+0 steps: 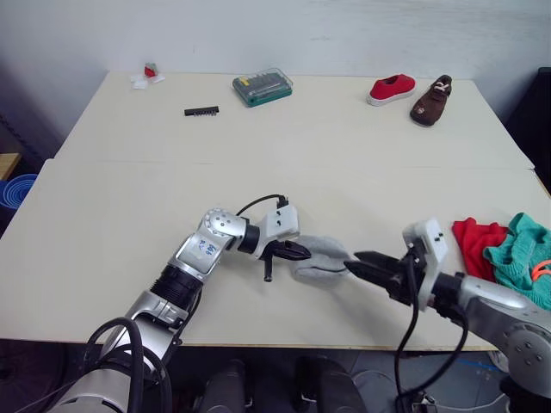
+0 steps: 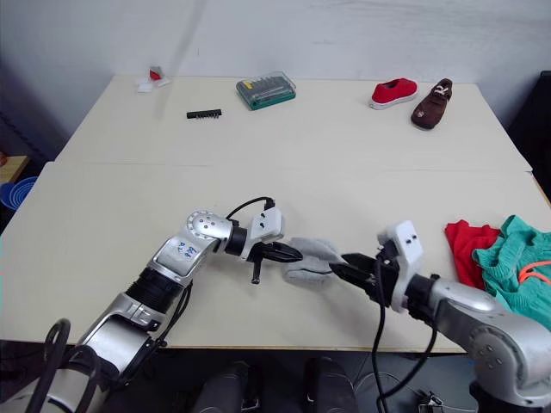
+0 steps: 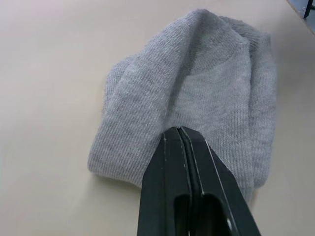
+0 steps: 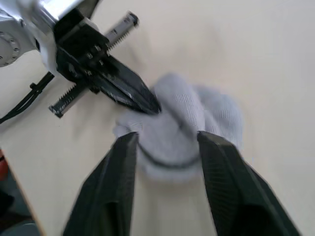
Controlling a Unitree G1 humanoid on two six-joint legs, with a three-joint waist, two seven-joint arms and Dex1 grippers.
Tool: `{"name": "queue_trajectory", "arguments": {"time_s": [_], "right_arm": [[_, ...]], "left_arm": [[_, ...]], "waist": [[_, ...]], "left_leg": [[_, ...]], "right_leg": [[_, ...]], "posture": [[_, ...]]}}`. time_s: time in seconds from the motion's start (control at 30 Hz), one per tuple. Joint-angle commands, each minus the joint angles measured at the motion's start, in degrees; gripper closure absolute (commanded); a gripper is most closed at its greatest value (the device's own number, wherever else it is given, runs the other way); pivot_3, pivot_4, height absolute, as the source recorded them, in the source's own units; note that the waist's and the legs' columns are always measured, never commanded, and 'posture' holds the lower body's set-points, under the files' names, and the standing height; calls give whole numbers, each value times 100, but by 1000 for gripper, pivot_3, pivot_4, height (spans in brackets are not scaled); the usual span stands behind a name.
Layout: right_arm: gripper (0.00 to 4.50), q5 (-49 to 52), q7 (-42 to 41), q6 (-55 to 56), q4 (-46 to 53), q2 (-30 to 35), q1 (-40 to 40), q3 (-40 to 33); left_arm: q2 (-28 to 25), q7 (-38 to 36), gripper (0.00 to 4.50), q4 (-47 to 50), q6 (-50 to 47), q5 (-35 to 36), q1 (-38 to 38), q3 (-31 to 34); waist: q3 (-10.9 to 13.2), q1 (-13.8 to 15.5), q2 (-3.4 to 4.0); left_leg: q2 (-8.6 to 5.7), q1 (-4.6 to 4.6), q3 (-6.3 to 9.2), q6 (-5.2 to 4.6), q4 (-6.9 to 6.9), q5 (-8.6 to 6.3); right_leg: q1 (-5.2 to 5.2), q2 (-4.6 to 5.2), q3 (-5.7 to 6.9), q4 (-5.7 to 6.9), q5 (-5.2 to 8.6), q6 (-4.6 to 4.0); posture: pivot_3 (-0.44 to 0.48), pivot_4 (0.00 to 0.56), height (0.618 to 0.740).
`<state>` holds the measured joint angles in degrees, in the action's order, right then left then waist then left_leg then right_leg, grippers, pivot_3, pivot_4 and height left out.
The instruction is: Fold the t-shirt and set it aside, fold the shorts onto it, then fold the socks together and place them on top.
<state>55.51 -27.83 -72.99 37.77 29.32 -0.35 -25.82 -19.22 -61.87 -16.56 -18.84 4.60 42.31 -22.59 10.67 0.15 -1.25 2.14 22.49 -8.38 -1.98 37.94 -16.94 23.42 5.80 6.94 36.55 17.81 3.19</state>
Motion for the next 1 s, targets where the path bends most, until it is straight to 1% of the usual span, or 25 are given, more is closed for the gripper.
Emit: {"name": "queue_trajectory", "arguments": {"time_s": [0.03, 0.13, 0.23, 0.33, 0.43, 0.53, 0.67, 0.8, 1.0], "right_arm": [[1135, 1065, 455, -387, -152, -256, 334, -484], [23, 1408, 851, -415, -454, -450, 476, -406], [23, 1580, 1150, -358, -808, -629, 436, -213], [23, 1822, 1468, -318, -1235, -820, 229, -41], [23, 2127, 1693, -308, -1519, -884, 74, 118], [23, 1929, 2061, -269, -2002, -998, -329, 443], [23, 1864, 2142, -266, -2322, -1024, -696, 800], [23, 1578, 2231, -163, -3036, -1220, -1377, 1140], [23, 1242, 2026, -142, -3411, -1228, -1752, 1474]], "left_arm": [[-32, -31, 4500, -16, 8, -81, 24, 6], [-10, -17, 4500, -3, -14, -94, 27, 25], [18, 20, 4500, 93, -102, -93, -8, 21], [-5, 23, 4500, 171, -121, -112, -45, 0], [-42, 28, 4500, 197, -125, -136, -56, -3], [-139, 22, 4500, 212, -83, -177, -94, 0], [-205, 34, 4500, 237, -73, -178, -121, 1], [-236, 84, 4500, 279, -68, -200, -154, -4], [-225, 128, 4500, 323, -70, -225, -196, 2]], "waist": [[0, -5, 1], [-1, -33, 2], [-1, -23, 2], [-1, -36, 2], [-1, -33, 2], [-2, -68, 1], [-4, -118, 0], [-6, -202, -3], [-10, -191, -5]], "left_leg": [[0, 0, 0, -7, -1, -4], [0, -3, -2, -21, -1, -12], [0, -5, -1, -21, -1, -12], [-1, -5, -2, -22, -1, -13], [0, -7, -2, -21, -1, -12], [1, -9, -3, -19, -1, -13], [1, -15, -4, -17, -1, -11], [2, -19, -5, -13, -2, -9], [2, -22, -5, -4, -3, -3]], "right_leg": [[0, 0, 0, 1, 0, 0], [0, 0, -2, 6, 0, 0], [0, 0, -2, 9, 0, 0], [0, 0, -4, 8, 0, 0], [0, -1, -4, 12, 0, 0], [0, -2, -5, 12, 0, 0], [0, -2, -8, 23, 0, -1], [-2, -2, -10, 29, 0, -1], [-2, -2, -10, 35, 1, -3]], "posture": [[0, 150, 740], [0, 150, 740], [0, 150, 740], [0, 150, 740], [0, 150, 740], [0, 150, 740], [0, 150, 740], [0, 150, 740], [0, 150, 740]]}}
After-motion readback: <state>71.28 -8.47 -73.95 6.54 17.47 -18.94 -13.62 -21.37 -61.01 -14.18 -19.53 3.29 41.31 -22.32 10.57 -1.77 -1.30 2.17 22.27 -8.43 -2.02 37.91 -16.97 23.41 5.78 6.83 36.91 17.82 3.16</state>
